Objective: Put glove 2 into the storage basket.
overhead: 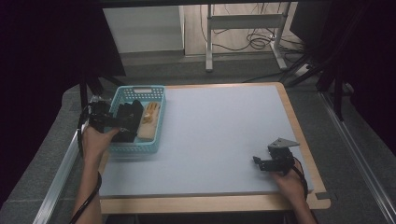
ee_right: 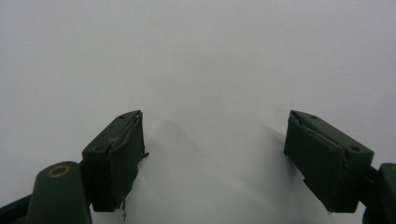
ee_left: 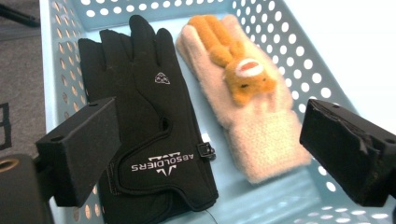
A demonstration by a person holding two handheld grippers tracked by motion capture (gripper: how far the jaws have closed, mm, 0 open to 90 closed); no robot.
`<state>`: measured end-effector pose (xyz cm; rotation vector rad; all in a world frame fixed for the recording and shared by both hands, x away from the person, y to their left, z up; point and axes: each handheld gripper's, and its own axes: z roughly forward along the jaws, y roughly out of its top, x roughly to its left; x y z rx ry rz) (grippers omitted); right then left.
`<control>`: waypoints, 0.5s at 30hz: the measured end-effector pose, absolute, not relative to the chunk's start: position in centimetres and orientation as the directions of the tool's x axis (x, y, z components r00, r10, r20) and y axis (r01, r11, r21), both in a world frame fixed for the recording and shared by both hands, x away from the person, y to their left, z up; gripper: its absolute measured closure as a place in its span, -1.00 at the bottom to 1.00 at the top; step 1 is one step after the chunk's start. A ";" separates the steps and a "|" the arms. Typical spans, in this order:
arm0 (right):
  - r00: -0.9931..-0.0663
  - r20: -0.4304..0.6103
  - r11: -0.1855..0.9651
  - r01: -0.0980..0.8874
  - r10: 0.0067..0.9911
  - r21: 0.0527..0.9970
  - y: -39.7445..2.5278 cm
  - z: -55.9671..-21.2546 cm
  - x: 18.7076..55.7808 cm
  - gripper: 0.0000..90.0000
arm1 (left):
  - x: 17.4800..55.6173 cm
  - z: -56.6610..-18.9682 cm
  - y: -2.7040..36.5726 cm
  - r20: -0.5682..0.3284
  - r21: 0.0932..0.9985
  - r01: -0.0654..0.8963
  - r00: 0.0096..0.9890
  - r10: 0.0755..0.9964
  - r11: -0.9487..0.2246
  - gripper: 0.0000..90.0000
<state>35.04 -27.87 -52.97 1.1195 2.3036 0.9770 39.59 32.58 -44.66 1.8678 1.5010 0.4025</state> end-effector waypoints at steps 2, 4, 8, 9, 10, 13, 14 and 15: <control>-0.600 -0.048 0.435 0.520 0.798 0.735 -27.9 -53.0 35.0 -0.56 | 39.3 -44.5 32.5 -0.179 0.689 0.719 0.289 0.940 -0.090 -0.89; -0.600 -0.048 0.435 0.521 0.798 0.734 -27.9 -53.0 35.0 -0.56 | 39.0 -44.4 32.4 -0.179 0.695 0.713 0.298 0.938 -0.094 -0.91; -0.601 -0.047 0.435 0.521 0.798 0.734 -27.9 -53.0 35.0 -0.56 | 38.3 -44.0 32.1 -0.180 0.708 0.698 0.321 0.930 -0.104 -0.93; -0.601 -0.047 0.435 0.521 0.798 0.734 -27.9 -53.0 35.0 -0.56 | 38.1 -44.0 31.9 -0.181 0.712 0.694 0.327 0.928 -0.106 -0.93; -0.601 -0.047 0.435 0.521 0.798 0.734 -27.9 -53.0 35.0 -0.56 | 38.0 -43.9 31.7 -0.179 0.715 0.690 0.333 0.926 -0.110 -0.94; -0.600 -0.048 0.435 0.521 0.798 0.734 -27.9 -53.0 35.0 -0.56 | 37.5 -43.6 31.2 -0.171 0.723 0.679 0.351 0.921 -0.125 -0.95; -0.600 -0.048 0.436 0.521 0.798 0.734 -27.9 -53.0 35.0 -0.56 | 37.4 -43.5 31.1 -0.170 0.724 0.677 0.358 0.918 -0.130 -0.95; -0.600 -0.048 0.436 0.521 0.798 0.734 -27.9 -53.0 35.0 -0.56 | 37.3 -43.4 30.9 -0.165 0.727 0.673 0.365 0.917 -0.137 -0.95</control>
